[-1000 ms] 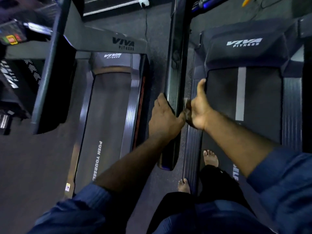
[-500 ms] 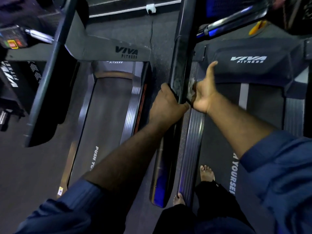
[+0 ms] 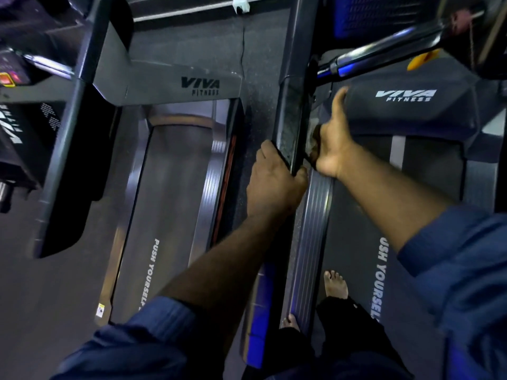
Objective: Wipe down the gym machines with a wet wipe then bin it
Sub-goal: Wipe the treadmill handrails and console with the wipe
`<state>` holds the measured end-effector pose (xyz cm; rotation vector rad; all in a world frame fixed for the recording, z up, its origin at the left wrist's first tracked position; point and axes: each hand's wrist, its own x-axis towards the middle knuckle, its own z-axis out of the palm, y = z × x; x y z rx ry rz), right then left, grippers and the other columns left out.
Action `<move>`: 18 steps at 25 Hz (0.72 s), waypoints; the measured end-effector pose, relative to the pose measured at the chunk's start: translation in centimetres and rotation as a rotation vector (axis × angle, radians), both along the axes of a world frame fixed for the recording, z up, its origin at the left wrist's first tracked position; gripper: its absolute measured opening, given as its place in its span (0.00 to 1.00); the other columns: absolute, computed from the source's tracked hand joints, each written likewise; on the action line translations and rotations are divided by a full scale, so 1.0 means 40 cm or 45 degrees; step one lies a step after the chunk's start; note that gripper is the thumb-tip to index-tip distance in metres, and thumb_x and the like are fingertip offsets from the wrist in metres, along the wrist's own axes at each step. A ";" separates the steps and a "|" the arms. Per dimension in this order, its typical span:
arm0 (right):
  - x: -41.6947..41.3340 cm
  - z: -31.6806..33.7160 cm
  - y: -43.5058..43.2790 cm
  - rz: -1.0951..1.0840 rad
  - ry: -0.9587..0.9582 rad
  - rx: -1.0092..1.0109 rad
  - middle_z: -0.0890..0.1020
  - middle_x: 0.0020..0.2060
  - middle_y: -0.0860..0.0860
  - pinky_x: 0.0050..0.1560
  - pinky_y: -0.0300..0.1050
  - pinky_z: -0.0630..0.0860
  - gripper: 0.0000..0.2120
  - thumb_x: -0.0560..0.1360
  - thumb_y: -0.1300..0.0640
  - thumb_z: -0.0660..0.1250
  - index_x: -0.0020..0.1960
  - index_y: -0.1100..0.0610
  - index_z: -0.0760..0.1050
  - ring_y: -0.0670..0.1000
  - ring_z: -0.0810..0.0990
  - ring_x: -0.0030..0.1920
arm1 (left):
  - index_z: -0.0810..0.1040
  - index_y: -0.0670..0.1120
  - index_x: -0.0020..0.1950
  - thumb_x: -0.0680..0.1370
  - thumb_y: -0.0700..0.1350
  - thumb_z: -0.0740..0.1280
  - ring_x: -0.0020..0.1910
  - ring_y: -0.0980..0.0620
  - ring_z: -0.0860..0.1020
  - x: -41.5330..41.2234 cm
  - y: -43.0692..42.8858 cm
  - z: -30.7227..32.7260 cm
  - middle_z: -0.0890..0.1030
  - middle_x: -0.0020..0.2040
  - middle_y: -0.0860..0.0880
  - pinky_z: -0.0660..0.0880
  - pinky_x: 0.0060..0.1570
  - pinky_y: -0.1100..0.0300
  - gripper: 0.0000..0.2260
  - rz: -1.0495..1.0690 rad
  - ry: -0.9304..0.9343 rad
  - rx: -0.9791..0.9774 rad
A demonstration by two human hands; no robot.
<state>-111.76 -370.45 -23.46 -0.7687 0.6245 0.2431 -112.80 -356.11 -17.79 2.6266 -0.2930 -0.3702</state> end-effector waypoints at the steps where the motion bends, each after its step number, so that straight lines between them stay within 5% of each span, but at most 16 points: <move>1: -0.023 0.003 0.019 0.042 0.050 0.021 0.81 0.40 0.55 0.36 0.47 0.65 0.49 0.59 0.10 0.48 0.40 0.53 0.82 0.55 0.74 0.37 | 0.63 0.48 0.71 0.76 0.56 0.73 0.62 0.47 0.76 -0.001 0.003 0.000 0.73 0.65 0.48 0.80 0.58 0.42 0.30 -0.001 0.004 -0.005; 3: -0.081 -0.003 0.055 0.177 0.035 0.027 0.86 0.54 0.59 0.45 0.44 0.80 0.57 0.61 0.12 0.47 0.58 0.56 0.86 0.55 0.83 0.46 | 0.62 0.48 0.72 0.76 0.56 0.73 0.62 0.47 0.76 -0.005 0.001 0.008 0.73 0.66 0.48 0.79 0.58 0.45 0.31 -0.014 0.002 0.015; 6: -0.025 -0.005 0.038 0.065 0.001 -0.093 0.86 0.47 0.57 0.36 0.43 0.76 0.56 0.60 0.11 0.51 0.57 0.57 0.85 0.55 0.83 0.38 | 0.62 0.48 0.73 0.77 0.55 0.73 0.64 0.47 0.76 0.000 0.001 0.003 0.73 0.67 0.47 0.78 0.60 0.45 0.31 -0.015 0.001 0.028; 8: 0.036 0.012 0.026 -0.093 -0.057 -0.108 0.87 0.56 0.57 0.55 0.51 0.82 0.51 0.68 0.16 0.53 0.66 0.56 0.81 0.58 0.87 0.54 | 0.61 0.47 0.74 0.77 0.56 0.72 0.64 0.46 0.75 -0.001 -0.002 0.004 0.73 0.68 0.47 0.79 0.60 0.43 0.32 -0.025 0.012 0.040; 10: 0.027 0.003 0.059 -0.130 -0.101 -0.253 0.82 0.67 0.54 0.72 0.59 0.73 0.46 0.73 0.19 0.51 0.74 0.51 0.75 0.55 0.80 0.68 | 0.62 0.47 0.73 0.77 0.57 0.72 0.63 0.46 0.76 0.003 -0.001 0.002 0.74 0.67 0.47 0.79 0.59 0.42 0.32 -0.017 -0.007 0.039; 13: -0.105 -0.041 0.128 -0.026 -0.166 -0.330 0.61 0.82 0.43 0.83 0.60 0.51 0.47 0.71 0.16 0.43 0.83 0.40 0.56 0.45 0.58 0.82 | 0.60 0.46 0.76 0.79 0.59 0.69 0.66 0.45 0.75 -0.004 0.000 0.001 0.73 0.69 0.44 0.78 0.62 0.43 0.33 -0.047 -0.036 0.043; 18: -0.040 0.023 0.102 -0.056 -0.378 -0.396 0.58 0.83 0.43 0.84 0.54 0.52 0.49 0.73 0.19 0.42 0.85 0.46 0.53 0.42 0.58 0.81 | 0.63 0.45 0.79 0.82 0.67 0.53 0.70 0.44 0.74 -0.011 0.008 0.013 0.74 0.73 0.43 0.73 0.68 0.42 0.34 -0.035 0.003 -0.050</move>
